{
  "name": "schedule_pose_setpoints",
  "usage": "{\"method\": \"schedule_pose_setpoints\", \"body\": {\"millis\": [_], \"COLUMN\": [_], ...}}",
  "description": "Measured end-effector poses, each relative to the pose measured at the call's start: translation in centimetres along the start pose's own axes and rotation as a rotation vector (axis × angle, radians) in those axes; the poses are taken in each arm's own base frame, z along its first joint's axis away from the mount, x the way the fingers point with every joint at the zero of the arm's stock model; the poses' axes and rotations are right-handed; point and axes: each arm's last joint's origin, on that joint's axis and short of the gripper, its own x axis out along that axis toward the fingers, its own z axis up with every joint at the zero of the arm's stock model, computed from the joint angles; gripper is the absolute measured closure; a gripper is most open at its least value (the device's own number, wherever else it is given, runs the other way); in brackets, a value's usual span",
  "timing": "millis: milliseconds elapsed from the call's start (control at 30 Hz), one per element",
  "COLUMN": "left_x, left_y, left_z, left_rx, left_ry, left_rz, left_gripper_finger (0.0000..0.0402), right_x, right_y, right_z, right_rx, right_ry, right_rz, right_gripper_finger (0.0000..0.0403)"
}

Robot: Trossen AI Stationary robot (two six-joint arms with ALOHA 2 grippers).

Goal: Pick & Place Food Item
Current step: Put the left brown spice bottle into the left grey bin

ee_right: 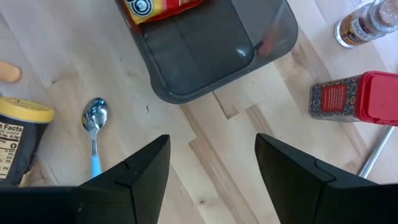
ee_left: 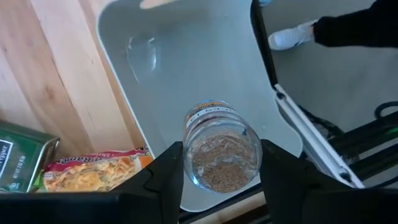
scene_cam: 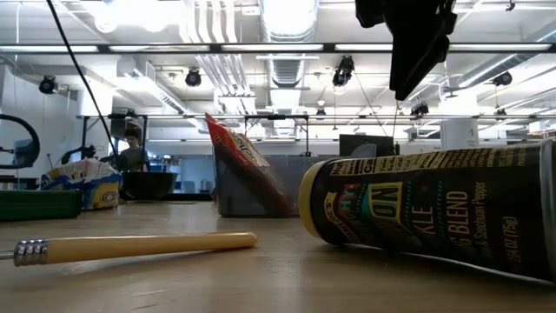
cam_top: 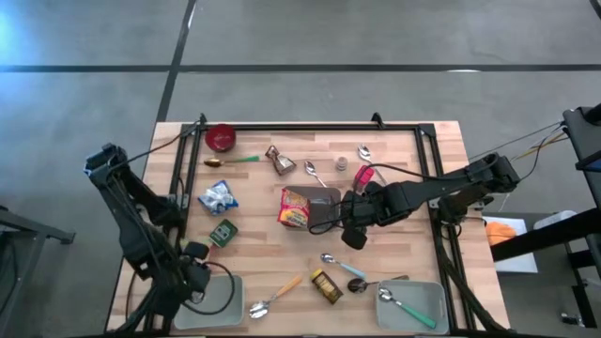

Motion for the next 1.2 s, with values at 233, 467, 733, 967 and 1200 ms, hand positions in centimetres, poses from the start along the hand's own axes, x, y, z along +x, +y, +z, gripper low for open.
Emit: {"method": "schedule_pose_setpoints", "body": {"millis": [233,467,733,967,1200], "left_x": [1.6,3.5,5.0,6.2,7.2], "left_y": [-0.6,-1.6,-1.7,-1.2,-0.8], "left_z": [0.4,0.9,0.3,-0.3,-1.0], "left_rx": [0.016,0.038,0.056,0.047,0.028], "left_ry": [0.037,0.057,0.104,0.109,0.125], "left_rz": [0.025,0.028,0.060,0.065,0.079], "left_gripper_finger": [0.0237,0.0237,0.0237,0.0237,0.0237], "right_x": [0.0,0.0,0.0,0.0,0.0], "right_y": [0.0,0.0,0.0,0.0,0.1], "right_z": [0.0,0.0,0.0,0.0,0.1], "right_rx": [0.002,0.001,0.002,0.002,0.004], "right_ry": [-0.002,-0.003,-0.004,-0.005,-0.011], "right_rz": [0.002,0.003,0.004,0.004,0.010], "right_gripper_finger": [0.0170,0.0170,0.0170,0.0170,0.0170]}}
